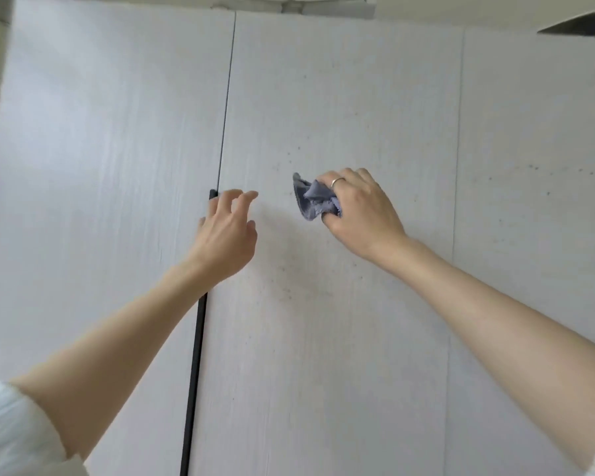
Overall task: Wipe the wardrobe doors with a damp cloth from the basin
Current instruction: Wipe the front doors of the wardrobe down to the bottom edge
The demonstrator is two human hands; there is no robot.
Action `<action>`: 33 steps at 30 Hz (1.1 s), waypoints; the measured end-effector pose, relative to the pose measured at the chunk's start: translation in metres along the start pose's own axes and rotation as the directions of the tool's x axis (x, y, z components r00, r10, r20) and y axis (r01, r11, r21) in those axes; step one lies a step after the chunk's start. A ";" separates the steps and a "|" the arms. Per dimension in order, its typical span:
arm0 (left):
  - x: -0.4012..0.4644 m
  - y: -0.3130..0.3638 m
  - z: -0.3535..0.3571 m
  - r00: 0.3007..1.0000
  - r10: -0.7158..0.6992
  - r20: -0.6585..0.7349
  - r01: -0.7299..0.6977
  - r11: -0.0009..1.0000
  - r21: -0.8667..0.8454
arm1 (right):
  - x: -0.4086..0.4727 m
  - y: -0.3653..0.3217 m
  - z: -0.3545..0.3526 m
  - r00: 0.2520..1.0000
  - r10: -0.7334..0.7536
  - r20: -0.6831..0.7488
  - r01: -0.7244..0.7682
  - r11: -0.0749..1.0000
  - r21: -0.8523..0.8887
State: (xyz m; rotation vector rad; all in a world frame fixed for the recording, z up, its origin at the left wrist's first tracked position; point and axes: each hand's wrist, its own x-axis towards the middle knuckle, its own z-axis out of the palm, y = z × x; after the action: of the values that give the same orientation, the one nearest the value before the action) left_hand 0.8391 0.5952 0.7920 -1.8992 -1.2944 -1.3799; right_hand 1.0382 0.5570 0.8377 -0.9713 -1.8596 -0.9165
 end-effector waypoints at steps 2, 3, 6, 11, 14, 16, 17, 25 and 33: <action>0.030 -0.005 -0.013 0.999 0.007 -0.044 -0.004 0.998 0.070 | 0.028 0.003 -0.005 0.992 -0.107 -0.066 0.095 0.982 -0.165; 0.050 -0.009 -0.022 0.997 0.020 -0.077 -0.012 0.995 0.099 | 0.048 0.003 -0.008 0.982 -0.153 -0.107 0.123 0.962 -0.242; 0.082 -0.020 -0.035 0.998 0.016 -0.069 -0.004 0.987 0.163 | 0.087 0.005 -0.010 0.956 -0.238 -0.170 0.167 0.921 -0.352; 0.119 -0.049 -0.040 1.000 0.023 -0.007 -0.021 0.972 0.233 | 0.140 0.013 -0.008 0.902 -0.367 -0.226 0.239 0.863 -0.445; 0.143 -0.063 -0.044 0.994 0.085 -0.062 -0.067 0.965 0.254 | 0.179 0.026 -0.012 0.891 -0.349 -0.292 0.191 0.869 -0.456; 0.152 -0.071 -0.046 0.987 0.136 -0.090 -0.106 0.953 0.283 | 0.206 0.037 -0.016 0.884 -0.253 -0.394 0.076 0.907 -0.413; 0.159 -0.078 -0.045 0.982 0.156 -0.105 -0.118 0.946 0.301 | 0.224 0.042 -0.017 0.868 -0.186 -0.461 0.000 0.928 -0.373; 0.168 -0.100 -0.037 0.979 0.163 -0.126 -0.108 0.926 0.362 | 0.298 0.006 0.019 0.938 -0.140 -0.316 0.038 0.951 -0.308; 0.169 -0.096 -0.039 0.981 0.157 -0.118 -0.100 0.916 0.387 | 0.242 -0.012 0.066 0.854 -0.505 -0.128 0.424 0.817 -0.392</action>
State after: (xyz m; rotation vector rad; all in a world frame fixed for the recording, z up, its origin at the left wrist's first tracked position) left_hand 0.7459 0.6790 0.9459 -1.5595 -1.2354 -1.0854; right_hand 0.9192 0.6738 1.0254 -0.5688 -1.7976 -1.6359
